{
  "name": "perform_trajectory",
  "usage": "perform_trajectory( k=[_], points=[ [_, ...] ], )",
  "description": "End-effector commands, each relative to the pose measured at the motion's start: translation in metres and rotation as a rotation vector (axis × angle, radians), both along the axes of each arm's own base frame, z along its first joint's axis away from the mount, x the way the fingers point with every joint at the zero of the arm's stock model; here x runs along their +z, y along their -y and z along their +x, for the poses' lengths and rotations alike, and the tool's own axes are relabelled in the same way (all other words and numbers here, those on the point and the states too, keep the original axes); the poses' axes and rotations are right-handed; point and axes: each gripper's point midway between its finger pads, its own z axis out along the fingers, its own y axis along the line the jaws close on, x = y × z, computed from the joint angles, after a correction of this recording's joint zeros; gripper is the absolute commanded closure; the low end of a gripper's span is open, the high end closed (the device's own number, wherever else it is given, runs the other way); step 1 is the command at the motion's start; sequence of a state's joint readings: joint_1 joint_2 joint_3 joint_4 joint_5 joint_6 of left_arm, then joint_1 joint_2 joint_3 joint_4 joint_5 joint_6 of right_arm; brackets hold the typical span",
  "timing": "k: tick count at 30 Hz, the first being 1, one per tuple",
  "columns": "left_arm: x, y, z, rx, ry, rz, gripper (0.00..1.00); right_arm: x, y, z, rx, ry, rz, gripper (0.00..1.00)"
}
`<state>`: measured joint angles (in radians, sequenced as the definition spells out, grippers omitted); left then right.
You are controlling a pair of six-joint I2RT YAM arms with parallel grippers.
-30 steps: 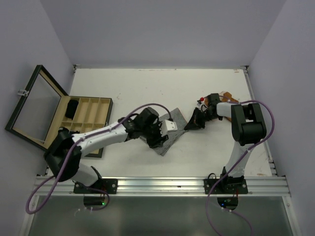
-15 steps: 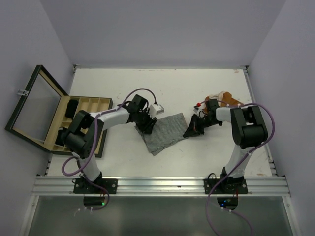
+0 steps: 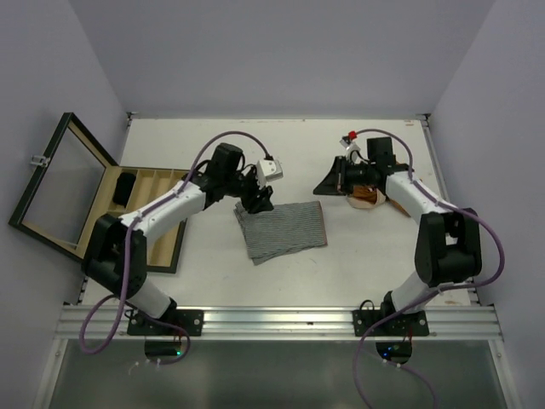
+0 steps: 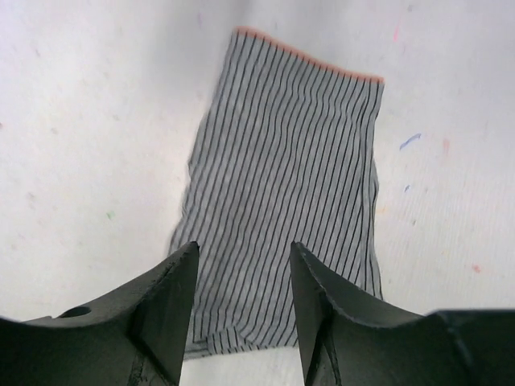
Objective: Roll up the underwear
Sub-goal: Fold the underwear
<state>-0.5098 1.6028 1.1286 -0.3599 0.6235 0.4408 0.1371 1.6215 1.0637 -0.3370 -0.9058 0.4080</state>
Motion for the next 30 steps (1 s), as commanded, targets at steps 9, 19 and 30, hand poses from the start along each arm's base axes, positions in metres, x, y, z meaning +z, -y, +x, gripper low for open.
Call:
perform_trajectory(
  k=[9, 19, 30],
  points=[
    [0.013, 0.126, -0.035, -0.067, 0.049, -0.2, 0.63, -0.023, -0.011, 0.044, -0.1, -0.076, -0.01, 0.93],
    [-0.054, 0.138, -0.023, 0.007, -0.019, -0.107, 0.65, -0.078, -0.011, 0.037, -0.124, -0.182, -0.059, 0.94],
    [-0.107, 0.12, -0.048, -0.013, -0.155, 0.005, 0.71, -0.153, -0.001, 0.055, -0.139, -0.207, -0.145, 0.96]
  ],
)
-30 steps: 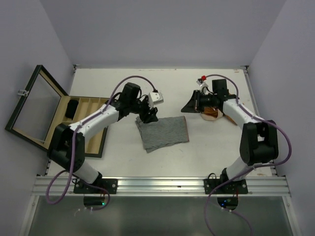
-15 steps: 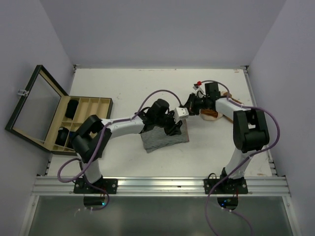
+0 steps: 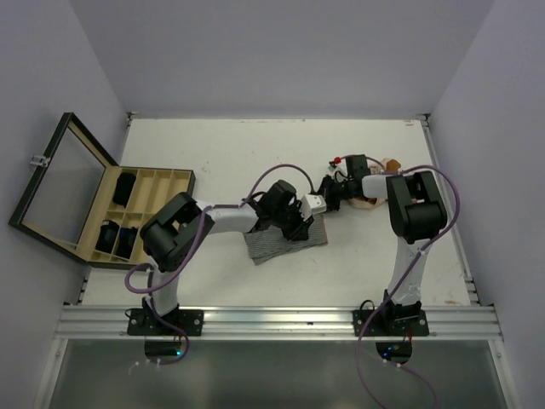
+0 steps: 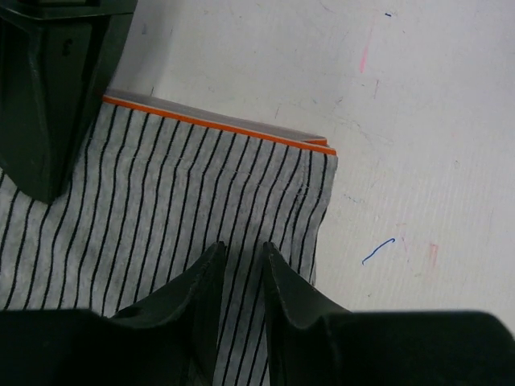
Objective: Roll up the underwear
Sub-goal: Fold the underwear
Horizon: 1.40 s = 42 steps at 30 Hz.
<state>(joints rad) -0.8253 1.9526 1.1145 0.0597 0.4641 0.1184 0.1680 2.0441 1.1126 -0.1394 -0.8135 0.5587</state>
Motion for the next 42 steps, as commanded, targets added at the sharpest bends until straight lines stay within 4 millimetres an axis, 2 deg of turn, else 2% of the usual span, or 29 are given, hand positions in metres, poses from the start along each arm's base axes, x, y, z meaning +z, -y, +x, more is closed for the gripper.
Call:
perform_trajectory(
  k=[1, 5, 7, 8, 9, 10, 11, 12, 13, 14, 16, 17, 19, 20, 22, 23, 25, 26, 28, 29, 31, 32, 33, 36, 39, 40, 42],
  points=[
    [-0.007, -0.002, -0.007, -0.011, -0.039, 0.006, 0.72, -0.027, 0.01, 0.026, -0.024, 0.087, -0.081, 0.96],
    [-0.018, -0.008, -0.018, -0.03, -0.096, 0.038, 0.77, -0.037, 0.01, 0.025, -0.02, 0.062, -0.067, 0.97],
    [-0.021, -0.012, -0.022, -0.043, -0.086, 0.049, 0.79, -0.029, 0.006, 0.022, -0.009, 0.074, -0.042, 0.97],
    [-0.01, -0.011, -0.022, -0.055, -0.072, 0.028, 0.78, -0.02, 0.005, 0.022, -0.009, 0.087, -0.024, 0.97],
    [-0.007, -0.015, -0.028, -0.068, -0.085, 0.035, 0.76, -0.001, 0.003, 0.023, -0.002, 0.127, -0.003, 0.96],
    [0.003, -0.014, -0.03, -0.094, -0.069, 0.019, 0.74, 0.015, 0.0, 0.021, 0.013, 0.146, 0.027, 0.96],
    [0.033, -0.011, -0.031, -0.124, -0.037, -0.041, 0.67, 0.031, -0.002, 0.021, 0.03, 0.178, 0.045, 0.95],
    [0.05, -0.01, -0.03, -0.131, -0.01, -0.065, 0.64, 0.065, -0.003, 0.025, 0.045, 0.26, 0.063, 0.94],
    [0.069, -0.01, -0.029, -0.134, 0.02, -0.093, 0.62, 0.08, -0.004, 0.019, 0.067, 0.273, 0.079, 0.93],
    [0.102, -0.012, -0.024, -0.12, 0.07, -0.146, 0.58, 0.093, -0.004, 0.019, 0.093, 0.324, 0.074, 0.91],
    [0.133, -0.017, -0.017, -0.092, 0.082, -0.196, 0.55, 0.13, -0.002, 0.019, 0.105, 0.412, 0.065, 0.88],
    [0.151, -0.027, -0.008, -0.063, 0.087, -0.228, 0.53, 0.142, -0.003, 0.02, 0.127, 0.456, 0.068, 0.82],
    [0.164, -0.04, 0.005, -0.005, 0.053, -0.25, 0.51, 0.15, -0.004, 0.013, 0.157, 0.459, 0.074, 0.74],
    [0.168, -0.054, 0.021, 0.045, 0.041, -0.264, 0.5, 0.155, -0.007, 0.009, 0.188, 0.469, 0.106, 0.68],
    [0.165, -0.068, 0.037, 0.107, 0.004, -0.281, 0.5, 0.15, -0.008, 0.007, 0.193, 0.445, 0.118, 0.65],
    [0.154, -0.082, 0.047, 0.143, -0.04, -0.285, 0.5, 0.143, -0.01, 0.006, 0.187, 0.413, 0.125, 0.65],
    [0.145, -0.091, 0.056, 0.173, -0.106, -0.312, 0.49, 0.133, -0.014, 0.003, 0.195, 0.385, 0.144, 0.65],
    [0.132, -0.101, 0.062, 0.175, -0.163, -0.322, 0.49, 0.12, -0.016, 0.0, 0.192, 0.342, 0.148, 0.65],
    [0.12, -0.109, 0.073, 0.202, -0.218, -0.335, 0.49, 0.11, -0.02, -0.001, 0.197, 0.324, 0.153, 0.66],
    [0.102, -0.121, 0.085, 0.244, -0.269, -0.329, 0.49, 0.102, -0.02, -0.002, 0.199, 0.31, 0.145, 0.66],
    [0.088, -0.129, 0.096, 0.295, -0.331, -0.339, 0.5, 0.083, -0.019, 0.0, 0.19, 0.288, 0.121, 0.68],
    [0.071, -0.139, 0.103, 0.335, -0.374, -0.328, 0.51, 0.075, -0.017, 0.0, 0.187, 0.276, 0.111, 0.68],
    [0.067, -0.141, 0.11, 0.339, -0.363, -0.343, 0.51, 0.062, -0.016, 0.0, 0.186, 0.243, 0.104, 0.69],
    [0.035, -0.151, 0.113, 0.381, -0.42, -0.299, 0.53, 0.037, -0.013, -0.001, 0.178, 0.188, 0.071, 0.71],
    [0.0, -0.162, 0.103, 0.428, -0.508, -0.236, 0.54, 0.013, -0.002, 0.0, 0.145, 0.14, 0.02, 0.72],
    [-0.008, -0.164, 0.099, 0.438, -0.525, -0.221, 0.55, 0.002, 0.002, -0.002, 0.132, 0.106, 0.011, 0.72],
    [-0.023, -0.171, 0.095, 0.459, -0.551, -0.187, 0.56, -0.009, 0.011, -0.004, 0.103, 0.07, -0.004, 0.72]
  ],
)
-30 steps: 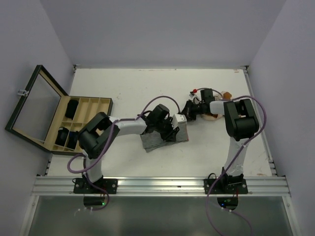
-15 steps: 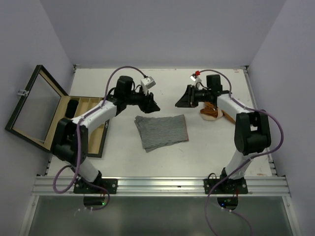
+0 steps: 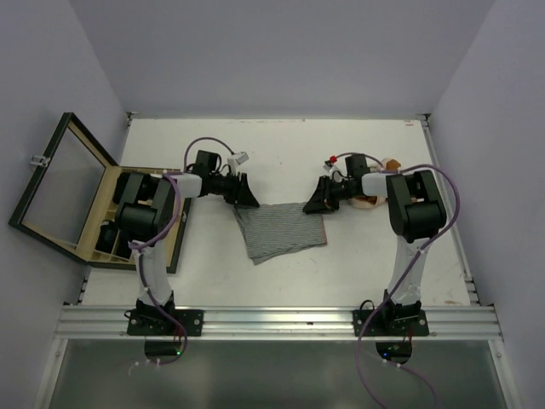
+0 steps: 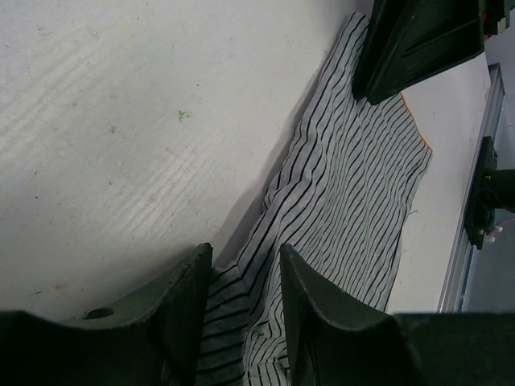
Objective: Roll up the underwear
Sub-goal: Fold the underwear
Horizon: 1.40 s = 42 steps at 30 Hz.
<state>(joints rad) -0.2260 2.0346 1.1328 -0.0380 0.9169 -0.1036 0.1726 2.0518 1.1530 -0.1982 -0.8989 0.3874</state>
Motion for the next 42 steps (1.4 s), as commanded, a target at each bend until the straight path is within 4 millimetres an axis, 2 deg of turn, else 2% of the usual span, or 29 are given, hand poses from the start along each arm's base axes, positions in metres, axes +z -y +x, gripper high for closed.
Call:
perform_trajectory(
  k=[1, 3, 4, 6, 9, 10, 13, 14, 16, 18, 19, 20, 22, 24, 25, 27, 28, 30, 31, 32, 34, 35, 36, 37, 38, 39, 40, 41, 42],
  points=[
    [-0.029, -0.012, -0.01, 0.019, -0.074, 0.057, 0.56, -0.022, 0.019, -0.001, -0.047, -0.042, -0.052, 0.72],
    [-0.027, -0.016, -0.007, 0.023, -0.057, 0.068, 0.56, -0.023, 0.024, -0.003, -0.048, -0.036, -0.067, 0.72],
    [-0.022, -0.018, -0.003, 0.027, -0.037, 0.071, 0.56, -0.015, 0.024, -0.004, -0.044, -0.019, -0.065, 0.73],
    [0.003, -0.017, 0.013, 0.011, 0.05, 0.067, 0.55, -0.006, 0.024, -0.009, -0.035, -0.004, -0.053, 0.73],
    [0.06, -0.015, 0.038, -0.004, 0.241, 0.058, 0.52, 0.012, 0.024, -0.022, -0.021, 0.002, -0.037, 0.73],
    [0.088, -0.014, 0.042, -0.001, 0.309, 0.047, 0.51, 0.018, 0.024, -0.026, -0.017, 0.004, -0.033, 0.73],
    [0.13, -0.009, 0.038, -0.023, 0.377, 0.002, 0.5, 0.044, 0.017, -0.047, 0.044, 0.031, 0.064, 0.73],
    [0.134, -0.007, 0.033, -0.035, 0.374, -0.009, 0.51, 0.053, 0.015, -0.049, 0.061, 0.044, 0.085, 0.73],
    [0.131, 0.0, 0.011, -0.073, 0.339, -0.028, 0.52, 0.074, 0.014, -0.052, 0.087, 0.089, 0.112, 0.73],
    [0.125, 0.007, -0.003, -0.09, 0.321, -0.039, 0.53, 0.092, 0.013, -0.044, 0.094, 0.169, 0.115, 0.73],
    [0.113, 0.013, -0.018, -0.11, 0.286, -0.044, 0.54, 0.094, 0.012, -0.043, 0.091, 0.181, 0.117, 0.73],
    [0.106, 0.017, -0.021, -0.12, 0.291, -0.049, 0.54, 0.094, 0.013, -0.04, 0.079, 0.178, 0.111, 0.73],
    [0.083, 0.022, -0.03, -0.098, 0.197, -0.031, 0.55, 0.082, 0.014, -0.037, 0.071, 0.16, 0.089, 0.73],
    [0.069, 0.024, -0.031, -0.088, 0.145, -0.021, 0.56, 0.069, 0.016, -0.034, 0.072, 0.142, 0.066, 0.74],
    [0.055, 0.023, -0.031, -0.081, 0.108, -0.007, 0.57, 0.055, 0.017, -0.034, 0.078, 0.114, 0.057, 0.74],
    [0.042, 0.022, -0.028, -0.063, 0.07, 0.007, 0.57, 0.036, 0.02, -0.034, 0.073, 0.078, 0.024, 0.75],
    [0.026, 0.021, -0.029, -0.058, 0.03, 0.02, 0.57, 0.02, 0.021, -0.034, 0.072, 0.047, 0.013, 0.76],
    [0.014, 0.021, -0.024, -0.04, 0.0, 0.041, 0.58, 0.003, 0.024, -0.035, 0.06, 0.027, -0.007, 0.76],
    [-0.001, 0.018, -0.022, -0.03, -0.028, 0.062, 0.58, -0.004, 0.025, -0.036, 0.049, 0.003, -0.013, 0.76],
    [-0.003, 0.018, -0.015, -0.026, -0.019, 0.071, 0.58, -0.016, 0.027, -0.04, 0.042, -0.03, -0.017, 0.76],
    [-0.015, 0.007, 0.001, 0.005, -0.016, 0.107, 0.59, -0.024, 0.028, -0.041, 0.028, -0.049, -0.023, 0.77],
    [-0.016, 0.003, 0.004, 0.008, -0.027, 0.118, 0.59, -0.026, 0.029, -0.045, 0.025, -0.057, -0.023, 0.77],
    [-0.007, 0.001, 0.021, 0.005, 0.027, 0.124, 0.59, -0.023, 0.028, -0.044, 0.025, -0.043, -0.008, 0.78],
    [-0.01, -0.006, 0.03, 0.008, 0.033, 0.144, 0.59, -0.02, 0.026, -0.045, 0.017, -0.039, 0.007, 0.78],
    [-0.008, -0.01, 0.023, -0.031, 0.007, 0.161, 0.58, -0.017, 0.025, -0.052, 0.012, -0.043, 0.023, 0.77],
    [0.0, -0.009, 0.027, -0.08, 0.063, 0.155, 0.57, 0.0, 0.021, -0.046, 0.013, 0.016, 0.052, 0.75],
    [0.024, 0.0, 0.022, -0.132, 0.098, 0.081, 0.56, 0.016, 0.017, -0.047, 0.02, 0.026, 0.096, 0.74],
    [0.036, 0.002, 0.014, -0.16, 0.097, 0.051, 0.55, 0.028, 0.015, -0.045, 0.031, 0.053, 0.11, 0.74],
    [0.046, 0.004, 0.009, -0.193, 0.128, 0.029, 0.55, 0.049, 0.014, -0.044, 0.041, 0.095, 0.121, 0.73]
  ],
)
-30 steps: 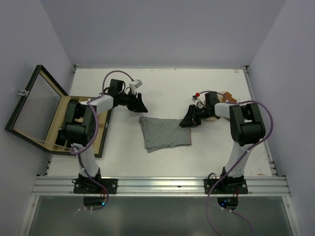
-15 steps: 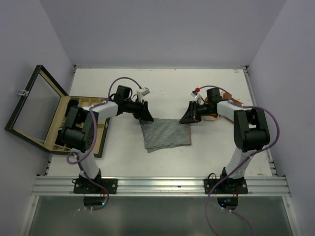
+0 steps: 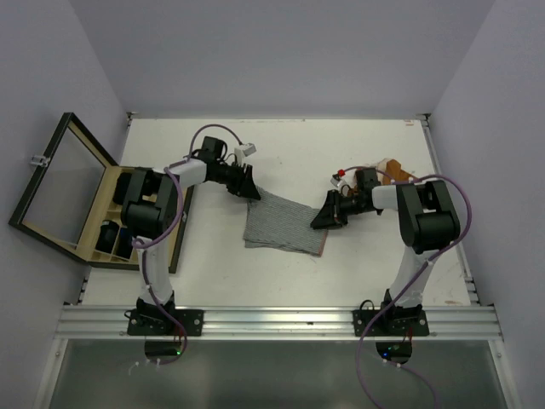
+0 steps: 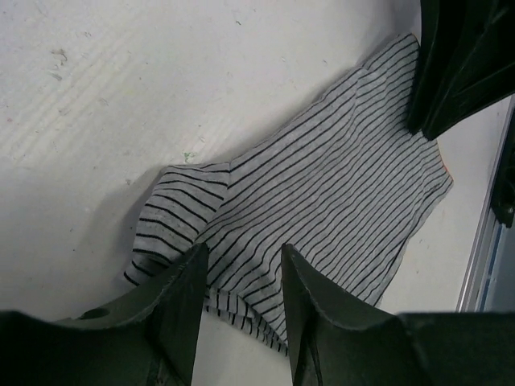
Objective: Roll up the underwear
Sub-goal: Fold the underwear
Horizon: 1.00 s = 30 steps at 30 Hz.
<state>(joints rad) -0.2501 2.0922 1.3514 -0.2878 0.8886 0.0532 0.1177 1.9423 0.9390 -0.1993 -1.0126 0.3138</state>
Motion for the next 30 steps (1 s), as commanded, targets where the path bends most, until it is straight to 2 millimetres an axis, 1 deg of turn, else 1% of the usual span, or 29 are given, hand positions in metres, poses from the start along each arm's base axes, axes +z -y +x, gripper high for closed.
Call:
perform_trajectory(
  k=[1, 2, 3, 4, 5, 6, 7, 8, 9, 10, 11, 12, 13, 14, 15, 16, 17, 18, 19, 20, 21, 22, 23, 25, 27, 28, 29, 30],
  points=[
    [0.053, 0.002, -0.022, -0.145, 0.104, -0.068, 0.55, 0.064, -0.006, 0.018, 0.018, 0.199, 0.056, 0.73],
    [0.061, 0.004, -0.031, -0.166, 0.114, -0.075, 0.55, 0.075, -0.006, 0.018, 0.027, 0.228, 0.06, 0.73],
    [0.069, 0.01, -0.041, -0.187, 0.123, -0.086, 0.55, 0.096, -0.007, 0.015, 0.034, 0.271, 0.071, 0.72],
    [0.078, 0.011, -0.056, -0.197, 0.137, -0.092, 0.54, 0.105, -0.008, 0.011, 0.044, 0.285, 0.084, 0.72],
    [0.083, 0.013, -0.063, -0.197, 0.145, -0.102, 0.54, 0.11, -0.011, 0.005, 0.058, 0.293, 0.086, 0.71],
    [0.094, 0.018, -0.075, -0.214, 0.171, -0.112, 0.54, 0.111, -0.013, -0.005, 0.07, 0.271, 0.083, 0.71],
    [0.095, 0.022, -0.085, -0.225, 0.164, -0.123, 0.55, 0.112, -0.015, -0.014, 0.097, 0.291, 0.075, 0.71],
    [0.085, 0.022, -0.098, -0.224, 0.132, -0.122, 0.54, 0.107, -0.021, -0.024, 0.13, 0.281, 0.064, 0.71],
    [0.082, 0.023, -0.105, -0.227, 0.123, -0.122, 0.54, 0.102, -0.023, -0.032, 0.148, 0.264, 0.055, 0.71],
    [0.08, 0.027, -0.114, -0.242, 0.12, -0.124, 0.55, 0.09, -0.024, -0.04, 0.165, 0.245, 0.044, 0.71],
    [0.069, 0.028, -0.123, -0.237, 0.087, -0.128, 0.55, 0.083, -0.027, -0.043, 0.178, 0.238, 0.032, 0.71],
    [0.065, 0.029, -0.127, -0.241, 0.078, -0.129, 0.55, 0.077, -0.028, -0.043, 0.182, 0.236, 0.032, 0.71],
    [0.057, 0.028, -0.13, -0.238, 0.061, -0.124, 0.55, 0.07, -0.028, -0.045, 0.19, 0.228, 0.026, 0.71],
    [0.051, 0.028, -0.131, -0.239, 0.061, -0.122, 0.55, 0.057, -0.027, -0.047, 0.197, 0.195, 0.016, 0.71],
    [0.039, 0.027, -0.132, -0.237, 0.031, -0.108, 0.55, 0.048, -0.025, -0.048, 0.201, 0.167, -0.001, 0.71],
    [0.032, 0.026, -0.131, -0.233, 0.017, -0.095, 0.55, 0.041, -0.024, -0.049, 0.222, 0.174, -0.008, 0.72],
    [0.024, 0.025, -0.132, -0.237, -0.002, -0.085, 0.55, 0.025, -0.022, -0.053, 0.233, 0.125, -0.018, 0.73],
    [0.018, 0.026, -0.129, -0.236, -0.015, -0.079, 0.55, 0.018, -0.021, -0.056, 0.242, 0.103, -0.028, 0.73],
    [0.003, 0.024, -0.13, -0.231, -0.057, -0.062, 0.56, 0.007, -0.018, -0.057, 0.268, 0.112, -0.049, 0.73],
    [-0.004, 0.023, -0.13, -0.233, -0.077, -0.048, 0.56, -0.006, -0.015, -0.062, 0.274, 0.069, -0.064, 0.74],
    [-0.017, 0.02, -0.132, -0.234, -0.115, -0.031, 0.57, -0.012, -0.013, -0.066, 0.282, 0.047, -0.07, 0.75],
    [-0.02, 0.02, -0.129, -0.234, -0.118, -0.026, 0.57, -0.017, -0.012, -0.067, 0.296, 0.051, -0.071, 0.75],
    [-0.025, 0.018, -0.129, -0.227, -0.135, -0.017, 0.57, -0.021, -0.011, -0.068, 0.289, 0.035, -0.072, 0.75],
    [-0.036, 0.009, -0.127, -0.199, -0.168, -0.001, 0.57, -0.027, -0.008, -0.06, 0.271, 0.031, -0.102, 0.75],
    [-0.037, 0.003, -0.125, -0.187, -0.173, -0.002, 0.58, -0.027, -0.007, -0.06, 0.27, 0.016, -0.113, 0.75],
    [-0.032, 0.003, -0.125, -0.195, -0.166, -0.013, 0.58, -0.02, -0.009, -0.055, 0.276, 0.041, -0.102, 0.75],
    [-0.028, 0.002, -0.129, -0.212, -0.157, -0.019, 0.58, -0.01, -0.011, -0.054, 0.279, 0.055, -0.074, 0.75],
    [-0.011, 0.004, -0.127, -0.224, -0.113, -0.042, 0.58, 0.0, -0.012, -0.051, 0.275, 0.08, -0.064, 0.74]
  ],
)
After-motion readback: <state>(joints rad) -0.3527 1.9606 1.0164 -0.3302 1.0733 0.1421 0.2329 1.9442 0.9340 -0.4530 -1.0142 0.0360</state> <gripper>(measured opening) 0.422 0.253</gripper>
